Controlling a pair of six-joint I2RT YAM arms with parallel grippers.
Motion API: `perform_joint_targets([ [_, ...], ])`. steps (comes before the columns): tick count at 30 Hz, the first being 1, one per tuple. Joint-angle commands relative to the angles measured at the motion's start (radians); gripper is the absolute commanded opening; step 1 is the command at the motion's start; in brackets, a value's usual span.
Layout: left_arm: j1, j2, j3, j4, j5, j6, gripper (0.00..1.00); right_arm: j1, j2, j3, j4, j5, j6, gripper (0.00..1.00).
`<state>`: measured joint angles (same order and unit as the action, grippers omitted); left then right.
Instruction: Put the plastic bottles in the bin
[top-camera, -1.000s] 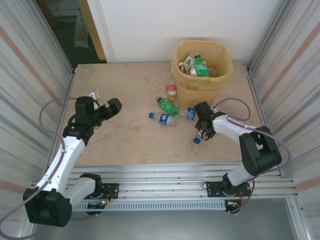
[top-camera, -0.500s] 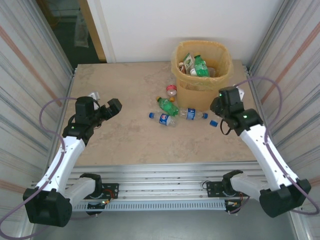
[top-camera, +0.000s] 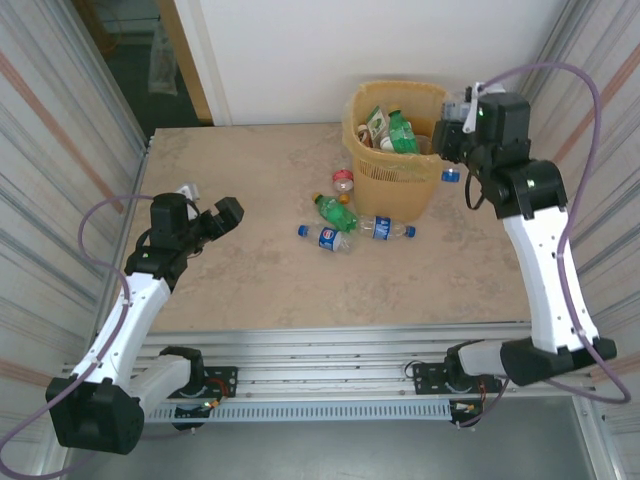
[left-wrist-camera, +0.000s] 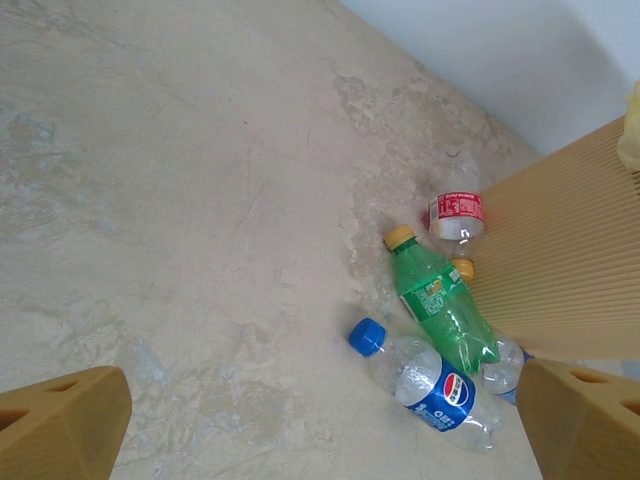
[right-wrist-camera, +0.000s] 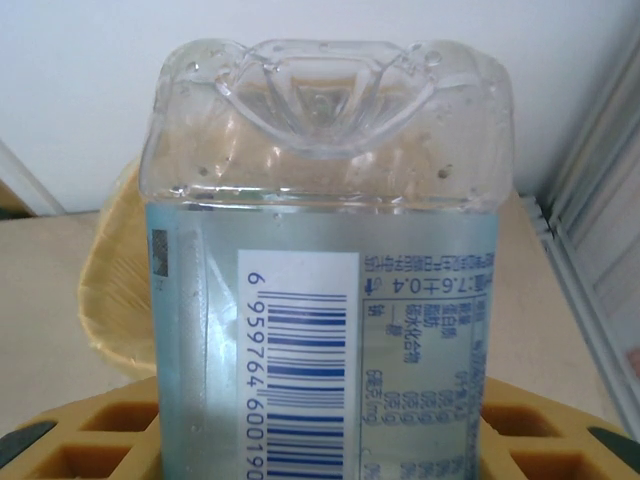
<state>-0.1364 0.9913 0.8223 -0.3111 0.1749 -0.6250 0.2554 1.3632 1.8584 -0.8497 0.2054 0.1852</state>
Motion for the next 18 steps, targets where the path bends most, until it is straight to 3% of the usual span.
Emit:
perform_joint_targets([
  [1,0.009,-0.02,0.009,-0.016,-0.008,0.008,0.99,-0.023,0.089,0.105,-0.02,-0.047,-0.129,0.46],
  [9,0.008,-0.012,0.026,-0.028,-0.009,0.008,0.99,-0.095,0.322,0.337,0.01,-0.185,-0.158,0.46],
  [15,0.009,-0.012,0.029,-0.036,-0.017,0.009,0.99,-0.107,0.515,0.536,-0.087,-0.171,-0.185,0.46],
  [18,0.009,-0.014,0.028,-0.037,-0.019,0.009,0.99,-0.109,0.559,0.553,-0.108,-0.15,-0.202,0.47],
])
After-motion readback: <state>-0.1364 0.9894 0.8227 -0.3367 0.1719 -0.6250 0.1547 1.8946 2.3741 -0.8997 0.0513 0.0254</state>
